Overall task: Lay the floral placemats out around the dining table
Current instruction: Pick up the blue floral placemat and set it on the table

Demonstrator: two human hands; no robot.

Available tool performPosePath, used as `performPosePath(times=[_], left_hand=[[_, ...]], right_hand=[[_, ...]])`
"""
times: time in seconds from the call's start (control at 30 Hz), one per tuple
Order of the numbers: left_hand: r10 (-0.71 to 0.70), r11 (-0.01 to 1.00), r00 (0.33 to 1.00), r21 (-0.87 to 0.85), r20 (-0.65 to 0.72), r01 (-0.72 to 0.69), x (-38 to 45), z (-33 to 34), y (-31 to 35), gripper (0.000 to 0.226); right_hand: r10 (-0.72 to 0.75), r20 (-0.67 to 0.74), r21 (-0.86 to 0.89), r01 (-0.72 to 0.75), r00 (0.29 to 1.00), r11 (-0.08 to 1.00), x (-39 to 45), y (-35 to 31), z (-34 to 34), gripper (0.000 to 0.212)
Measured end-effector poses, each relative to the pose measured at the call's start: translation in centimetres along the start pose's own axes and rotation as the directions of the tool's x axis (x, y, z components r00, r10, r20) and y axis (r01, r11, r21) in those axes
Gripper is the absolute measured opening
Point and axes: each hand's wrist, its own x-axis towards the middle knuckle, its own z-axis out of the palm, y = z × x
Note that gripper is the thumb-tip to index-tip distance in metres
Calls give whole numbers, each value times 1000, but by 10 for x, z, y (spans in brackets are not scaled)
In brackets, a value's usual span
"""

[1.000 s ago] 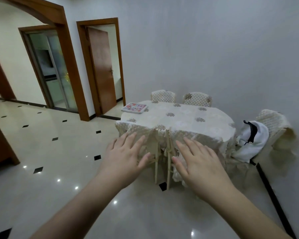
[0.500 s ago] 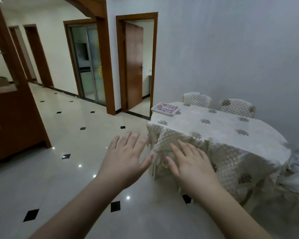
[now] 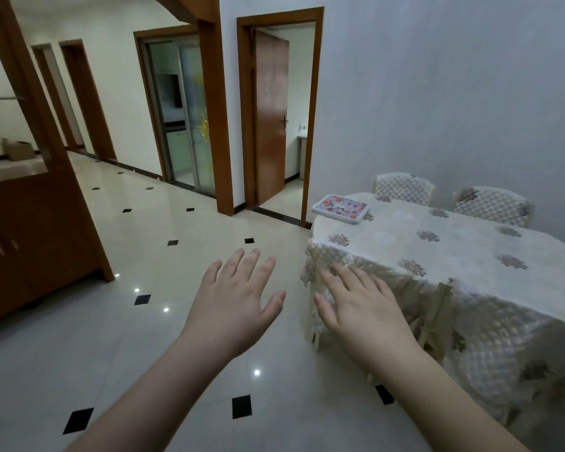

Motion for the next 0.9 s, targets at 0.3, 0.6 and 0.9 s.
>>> performPosePath(times=[0.3,0.6,0.9], left_hand=[[-8,999,999,38,38,7,123,42,8,73],[-64,996,996,62,69,60,211,69,-4,87],[-67,996,996,67,64,62,284,100,-67,83]], right_hand=[[21,-7,19,-21,1000,1000,104,53,47,81],[-18,30,0,18,999,1000,205,76,76,87],[-52,79,41,49,996,998,298,41,115,64]])
